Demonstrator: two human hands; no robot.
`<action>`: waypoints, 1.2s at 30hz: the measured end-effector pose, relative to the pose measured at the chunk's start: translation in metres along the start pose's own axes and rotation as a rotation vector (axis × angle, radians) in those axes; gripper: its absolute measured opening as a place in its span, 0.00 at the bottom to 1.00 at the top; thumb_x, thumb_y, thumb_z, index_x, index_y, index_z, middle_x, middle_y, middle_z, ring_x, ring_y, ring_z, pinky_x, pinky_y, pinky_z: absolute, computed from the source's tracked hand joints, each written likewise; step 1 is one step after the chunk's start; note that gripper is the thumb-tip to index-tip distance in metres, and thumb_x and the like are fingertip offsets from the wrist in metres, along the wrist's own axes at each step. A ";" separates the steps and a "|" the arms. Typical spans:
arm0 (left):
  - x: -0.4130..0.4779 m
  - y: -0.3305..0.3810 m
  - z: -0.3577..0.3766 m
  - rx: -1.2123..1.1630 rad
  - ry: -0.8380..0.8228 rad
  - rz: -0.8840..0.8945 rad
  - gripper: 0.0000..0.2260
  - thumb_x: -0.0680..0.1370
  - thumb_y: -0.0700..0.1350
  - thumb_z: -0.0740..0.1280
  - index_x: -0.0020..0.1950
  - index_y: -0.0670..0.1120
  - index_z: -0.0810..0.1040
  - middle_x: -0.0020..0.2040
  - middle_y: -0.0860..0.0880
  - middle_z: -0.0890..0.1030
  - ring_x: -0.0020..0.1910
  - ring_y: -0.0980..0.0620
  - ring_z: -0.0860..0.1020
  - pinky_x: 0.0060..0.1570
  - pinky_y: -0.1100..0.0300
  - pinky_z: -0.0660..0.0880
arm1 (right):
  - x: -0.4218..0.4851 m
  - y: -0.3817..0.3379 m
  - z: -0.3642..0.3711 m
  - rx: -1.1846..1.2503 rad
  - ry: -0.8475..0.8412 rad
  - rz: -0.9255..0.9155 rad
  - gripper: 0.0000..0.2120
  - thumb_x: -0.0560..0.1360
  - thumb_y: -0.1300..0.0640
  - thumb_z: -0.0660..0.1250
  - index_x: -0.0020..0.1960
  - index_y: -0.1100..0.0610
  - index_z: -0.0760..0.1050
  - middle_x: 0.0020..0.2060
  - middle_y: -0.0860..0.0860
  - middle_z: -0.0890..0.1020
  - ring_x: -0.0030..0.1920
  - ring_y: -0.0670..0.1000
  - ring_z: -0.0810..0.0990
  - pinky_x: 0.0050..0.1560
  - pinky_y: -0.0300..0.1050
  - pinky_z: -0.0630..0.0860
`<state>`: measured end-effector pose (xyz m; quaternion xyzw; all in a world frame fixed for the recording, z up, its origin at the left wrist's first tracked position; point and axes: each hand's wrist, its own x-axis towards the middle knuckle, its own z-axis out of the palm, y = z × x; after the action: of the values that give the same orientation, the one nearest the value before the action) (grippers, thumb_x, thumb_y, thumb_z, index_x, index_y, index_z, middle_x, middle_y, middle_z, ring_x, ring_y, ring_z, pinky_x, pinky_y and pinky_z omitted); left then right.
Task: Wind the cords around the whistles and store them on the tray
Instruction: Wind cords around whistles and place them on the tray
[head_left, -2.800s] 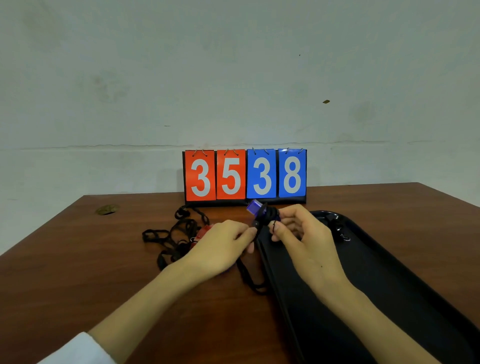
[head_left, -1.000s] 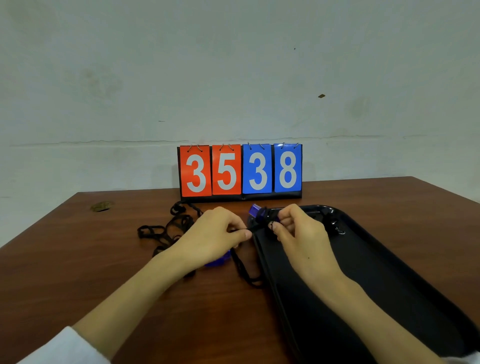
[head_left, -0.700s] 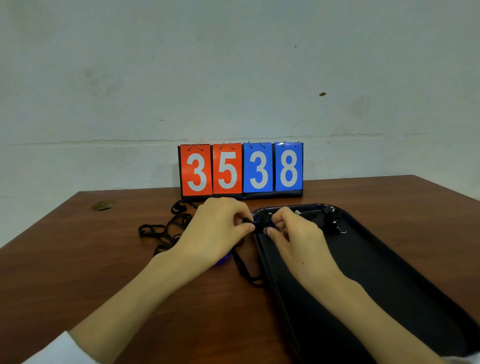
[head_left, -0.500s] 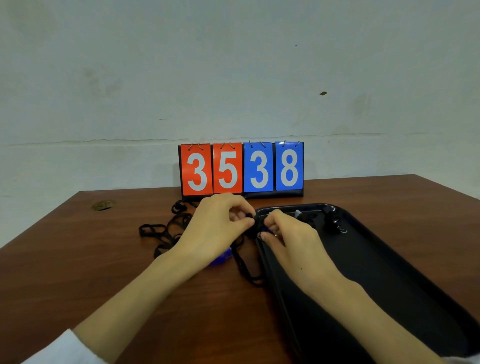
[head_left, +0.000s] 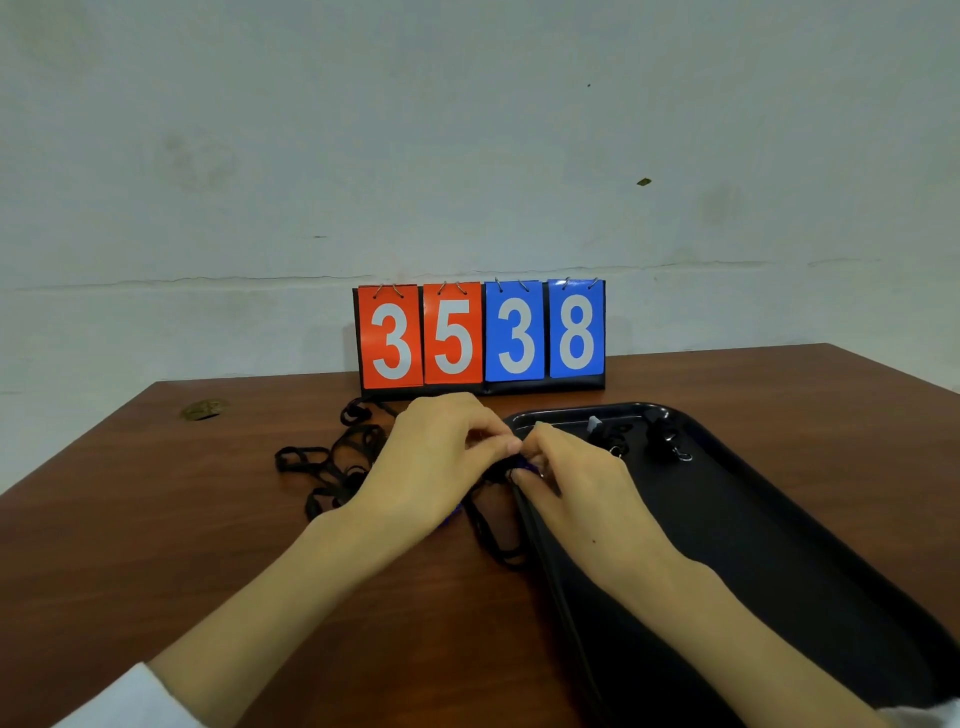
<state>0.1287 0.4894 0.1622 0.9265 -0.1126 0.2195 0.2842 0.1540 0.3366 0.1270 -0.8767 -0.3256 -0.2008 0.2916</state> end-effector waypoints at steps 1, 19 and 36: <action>0.000 0.001 0.001 0.042 -0.028 0.014 0.08 0.74 0.48 0.69 0.53 0.51 0.82 0.47 0.56 0.79 0.46 0.60 0.76 0.50 0.65 0.75 | 0.000 0.000 0.000 -0.004 -0.005 -0.001 0.04 0.76 0.54 0.64 0.50 0.54 0.72 0.42 0.44 0.76 0.43 0.43 0.75 0.46 0.39 0.74; 0.006 -0.020 0.011 -0.746 -0.092 -0.660 0.07 0.71 0.34 0.68 0.45 0.42 0.72 0.33 0.47 0.75 0.27 0.55 0.70 0.26 0.66 0.68 | -0.001 -0.006 0.002 -0.048 -0.117 0.038 0.06 0.78 0.54 0.62 0.52 0.55 0.73 0.47 0.47 0.79 0.47 0.48 0.77 0.49 0.42 0.74; 0.007 -0.035 0.005 0.122 -0.140 0.161 0.06 0.76 0.46 0.68 0.51 0.52 0.82 0.47 0.58 0.79 0.47 0.61 0.76 0.49 0.68 0.73 | -0.002 0.001 0.010 -0.013 -0.032 0.110 0.06 0.76 0.54 0.65 0.52 0.52 0.77 0.46 0.46 0.81 0.46 0.44 0.78 0.42 0.28 0.68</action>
<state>0.1484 0.5143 0.1452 0.9432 -0.1925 0.1826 0.2002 0.1547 0.3412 0.1183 -0.8982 -0.2803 -0.1725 0.2914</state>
